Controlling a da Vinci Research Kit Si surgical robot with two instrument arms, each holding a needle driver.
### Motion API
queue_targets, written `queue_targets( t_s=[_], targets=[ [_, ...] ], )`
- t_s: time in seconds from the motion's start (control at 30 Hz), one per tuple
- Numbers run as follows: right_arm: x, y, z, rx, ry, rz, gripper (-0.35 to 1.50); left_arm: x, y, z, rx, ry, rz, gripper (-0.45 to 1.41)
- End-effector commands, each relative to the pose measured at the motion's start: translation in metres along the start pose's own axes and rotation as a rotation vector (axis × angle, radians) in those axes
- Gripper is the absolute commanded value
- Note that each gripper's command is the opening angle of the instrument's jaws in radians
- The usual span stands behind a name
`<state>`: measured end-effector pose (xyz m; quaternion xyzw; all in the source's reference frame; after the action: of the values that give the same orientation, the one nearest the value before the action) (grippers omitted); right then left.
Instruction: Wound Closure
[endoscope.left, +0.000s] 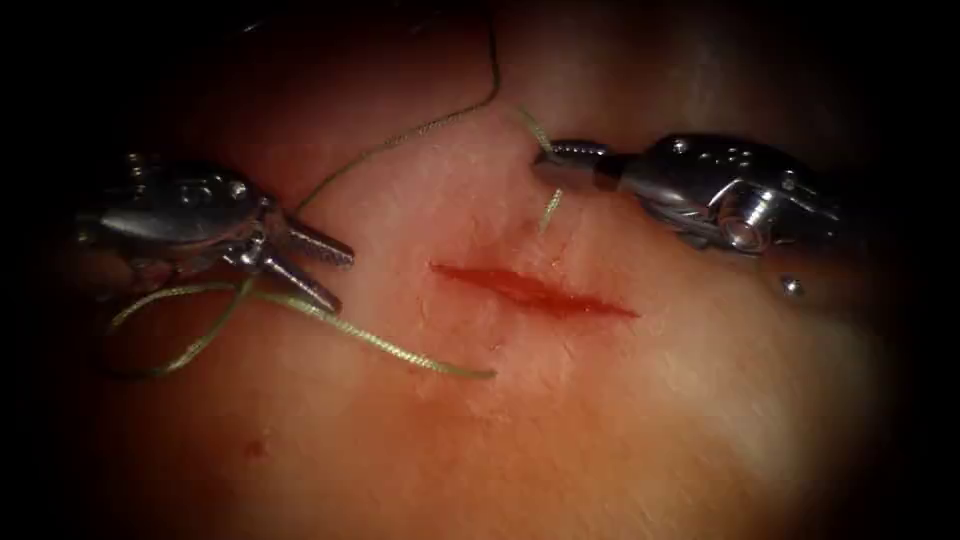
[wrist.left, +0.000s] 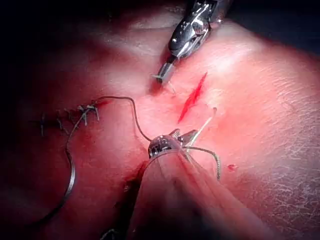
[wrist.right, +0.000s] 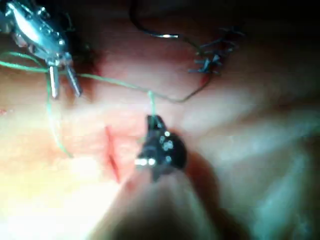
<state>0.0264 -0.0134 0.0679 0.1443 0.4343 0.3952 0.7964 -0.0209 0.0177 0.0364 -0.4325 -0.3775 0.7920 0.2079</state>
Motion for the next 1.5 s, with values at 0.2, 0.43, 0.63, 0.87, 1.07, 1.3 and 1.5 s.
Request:
queue_targets(
  t_s=[0.2,0.43,0.63,0.87,1.07,1.3,1.5],
  targets=[
    [0.0001,-0.0007,0.0015,-0.003,0.004,-0.013,-0.35,0.0031,0.0015,-0.0001,-0.013,0.053,-0.003,0.44],
    [0.0,-0.001,0.0019,-0.052,0.018,-0.092,0.96,0.0063,0.002,-0.0008,-0.005,0.068,0.014,0.42],
    [-0.0001,-0.0006,0.0006,-0.056,0.018,-0.086,1.08,0.006,0.0031,0.0009,0.011,-0.025,0.035,0.36],
    [-0.0001,-0.0011,-0.0014,-0.064,0.014,-0.084,1.23,0.0038,0.0039,0.0027,0.043,-0.226,0.05,0.49],
    [-0.0006,-0.0031,-0.002,-0.038,0.013,-0.093,1.23,0.0032,0.0039,0.0017,0.104,-0.394,0.061,0.74],
    [-0.0007,-0.0045,-0.0019,-0.024,0.016,-0.093,1.23,0.0024,0.0044,0.001,0.174,-0.572,0.078,0.88],
    [-0.0009,-0.005,-0.0017,-0.023,0.014,-0.101,1.21,0.0014,0.0053,-0.0001,0.208,-0.743,0.094,0.81]
  ],
)
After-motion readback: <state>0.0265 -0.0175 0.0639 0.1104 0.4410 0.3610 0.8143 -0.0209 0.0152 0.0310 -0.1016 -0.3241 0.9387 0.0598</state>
